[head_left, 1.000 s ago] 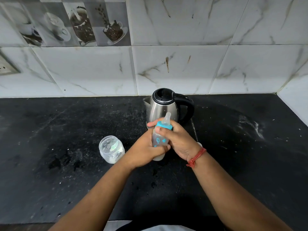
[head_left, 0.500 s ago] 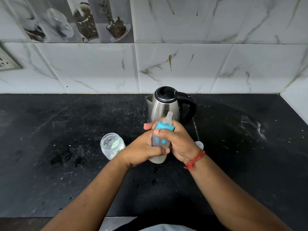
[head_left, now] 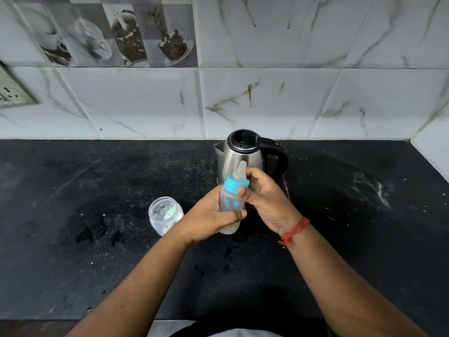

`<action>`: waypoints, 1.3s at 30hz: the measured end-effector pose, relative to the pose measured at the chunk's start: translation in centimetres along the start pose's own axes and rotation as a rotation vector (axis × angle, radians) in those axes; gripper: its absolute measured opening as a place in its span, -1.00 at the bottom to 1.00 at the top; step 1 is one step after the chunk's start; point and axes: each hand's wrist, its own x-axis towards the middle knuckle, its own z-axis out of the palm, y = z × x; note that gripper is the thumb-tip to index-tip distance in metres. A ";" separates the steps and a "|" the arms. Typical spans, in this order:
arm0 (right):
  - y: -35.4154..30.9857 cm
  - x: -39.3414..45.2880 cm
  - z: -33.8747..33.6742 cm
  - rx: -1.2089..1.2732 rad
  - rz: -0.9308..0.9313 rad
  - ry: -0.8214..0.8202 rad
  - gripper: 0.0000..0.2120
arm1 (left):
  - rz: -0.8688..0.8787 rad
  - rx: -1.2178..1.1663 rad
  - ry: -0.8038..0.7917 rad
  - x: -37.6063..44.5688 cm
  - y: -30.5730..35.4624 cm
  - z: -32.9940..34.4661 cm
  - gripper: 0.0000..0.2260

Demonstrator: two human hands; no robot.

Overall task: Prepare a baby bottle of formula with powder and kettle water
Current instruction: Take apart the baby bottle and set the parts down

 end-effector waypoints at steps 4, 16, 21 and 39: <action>0.3 0.0 0.0 -0.064 -0.034 0.039 -0.61 | -0.006 0.039 -0.012 -0.1 -0.2 -0.3 -0.64; -0.1 -0.5 -0.6 0.168 -0.008 -0.150 -0.36 | -0.050 -0.023 -0.069 -0.4 0.0 -0.8 -0.72; 0.0 -0.2 0.3 -0.044 -0.009 0.045 -0.27 | -0.044 -0.008 -0.031 -0.2 -0.5 -0.9 -0.70; 0.3 -0.7 0.4 -0.033 -0.027 0.015 -0.46 | -0.058 0.009 -0.024 -0.6 -0.9 -1.0 -0.54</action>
